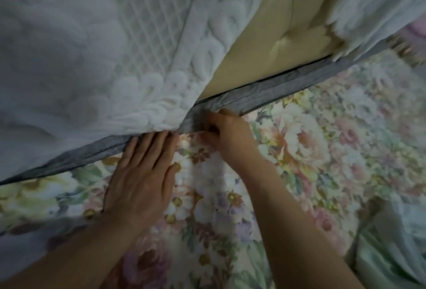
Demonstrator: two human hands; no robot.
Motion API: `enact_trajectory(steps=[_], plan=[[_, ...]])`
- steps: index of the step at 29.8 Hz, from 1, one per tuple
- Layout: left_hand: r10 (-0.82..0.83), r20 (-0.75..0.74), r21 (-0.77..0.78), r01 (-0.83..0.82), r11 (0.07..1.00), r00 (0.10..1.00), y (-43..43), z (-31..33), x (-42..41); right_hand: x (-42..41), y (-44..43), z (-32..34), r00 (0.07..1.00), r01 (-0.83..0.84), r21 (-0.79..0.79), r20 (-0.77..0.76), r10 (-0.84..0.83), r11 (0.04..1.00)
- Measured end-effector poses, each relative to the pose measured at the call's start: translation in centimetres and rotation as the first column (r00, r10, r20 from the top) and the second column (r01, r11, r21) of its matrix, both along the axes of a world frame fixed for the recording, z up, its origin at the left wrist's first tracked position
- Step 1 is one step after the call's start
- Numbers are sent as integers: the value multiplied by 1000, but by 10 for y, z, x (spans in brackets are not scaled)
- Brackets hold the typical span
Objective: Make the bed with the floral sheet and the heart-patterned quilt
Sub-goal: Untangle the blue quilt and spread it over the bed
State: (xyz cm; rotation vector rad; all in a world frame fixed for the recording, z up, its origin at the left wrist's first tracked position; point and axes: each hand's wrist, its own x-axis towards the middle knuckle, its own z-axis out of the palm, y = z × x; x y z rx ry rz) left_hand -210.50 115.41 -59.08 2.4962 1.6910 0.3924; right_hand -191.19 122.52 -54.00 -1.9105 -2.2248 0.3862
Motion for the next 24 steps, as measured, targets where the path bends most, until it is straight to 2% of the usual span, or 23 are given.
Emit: enact_trajectory(steps=[3, 5, 10, 15, 16, 17, 18, 19, 20, 21, 22, 24], plan=[[-4, 22, 30, 4, 1000, 1000, 5, 3, 5, -10, -2, -4, 981, 81, 280, -191, -27, 957], [-9, -10, 34, 9, 999, 1000, 4, 3, 5, -27, 7, -7, 954, 164, 386, -296, -47, 908], [-42, -43, 2, 42, 999, 998, 9, 1, 4, -30, 18, -40, 940, 167, 326, -336, -51, 930], [-19, -35, 2, 19, 1000, 999, 5, 6, 7, -3, -10, -14, 962, 65, 225, -272, -2, 972], [-15, -28, -7, 15, 1000, 1000, 3, 6, 6, 11, -26, -13, 973, 134, 240, -214, -82, 962], [-19, -30, -1, 19, 1000, 999, 4, 6, 9, 34, -43, -13, 960, 270, 268, -148, -238, 925], [-28, -19, -20, 27, 999, 999, 4, 8, 12, 58, -57, -13, 882, 468, 266, -85, -463, 843], [-38, -19, -32, 38, 999, 999, 6, 7, 14, 75, -63, -13, 750, 655, 194, -50, -660, 730], [-38, -22, -42, 37, 998, 999, 9, 8, 14, 79, -58, -18, 633, 772, 80, -19, -774, 630], [-45, -28, -39, 44, 998, 999, 12, 8, 16, 78, -51, -22, 604, 797, 12, 21, -797, 604], [-38, -41, -41, 37, 998, 998, 15, 7, 12, 61, -36, -33, 643, 765, -5, 22, -765, 644], [-40, -56, -48, 38, 998, 998, 17, 6, 12, 34, -11, -42, 737, 675, 68, -5, -676, 735]])
